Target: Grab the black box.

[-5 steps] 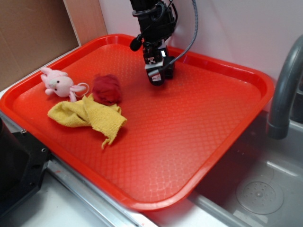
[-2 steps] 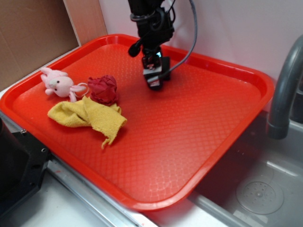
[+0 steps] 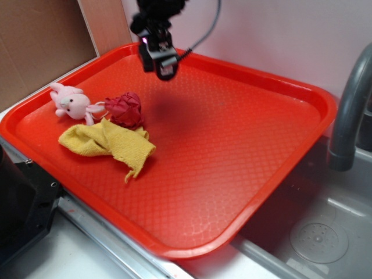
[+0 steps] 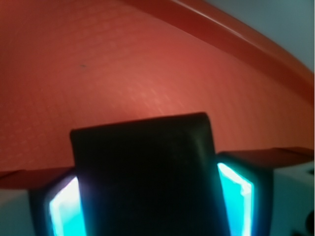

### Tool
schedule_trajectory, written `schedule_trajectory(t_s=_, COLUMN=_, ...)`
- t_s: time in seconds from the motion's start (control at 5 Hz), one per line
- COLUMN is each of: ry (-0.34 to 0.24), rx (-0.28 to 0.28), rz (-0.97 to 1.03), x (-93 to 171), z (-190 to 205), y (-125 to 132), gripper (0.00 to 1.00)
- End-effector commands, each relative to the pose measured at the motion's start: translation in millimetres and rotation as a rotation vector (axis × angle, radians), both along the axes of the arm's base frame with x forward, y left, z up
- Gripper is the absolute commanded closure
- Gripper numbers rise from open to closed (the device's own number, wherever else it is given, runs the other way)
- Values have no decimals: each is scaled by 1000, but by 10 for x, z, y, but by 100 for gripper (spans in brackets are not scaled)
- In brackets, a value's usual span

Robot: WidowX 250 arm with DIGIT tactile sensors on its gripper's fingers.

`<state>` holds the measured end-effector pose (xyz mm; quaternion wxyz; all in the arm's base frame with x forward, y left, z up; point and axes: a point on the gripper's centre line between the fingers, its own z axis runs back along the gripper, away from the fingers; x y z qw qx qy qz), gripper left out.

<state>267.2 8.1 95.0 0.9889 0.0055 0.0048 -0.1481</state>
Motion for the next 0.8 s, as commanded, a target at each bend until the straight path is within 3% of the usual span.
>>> schedule_trajectory(t_s=0.0, ry=-31, rx=-12, rz=272, x=-375, z=696, y=63, gripper=100)
schedule_trajectory(t_s=0.4, ry=-34, rx=12, rz=358, x=-566, z=688, y=1, gripper=100)
schedule_trajectory(t_s=0.6, ry=-28, rx=39, rz=351, x=-411, z=589, y=-59, gripper=100)
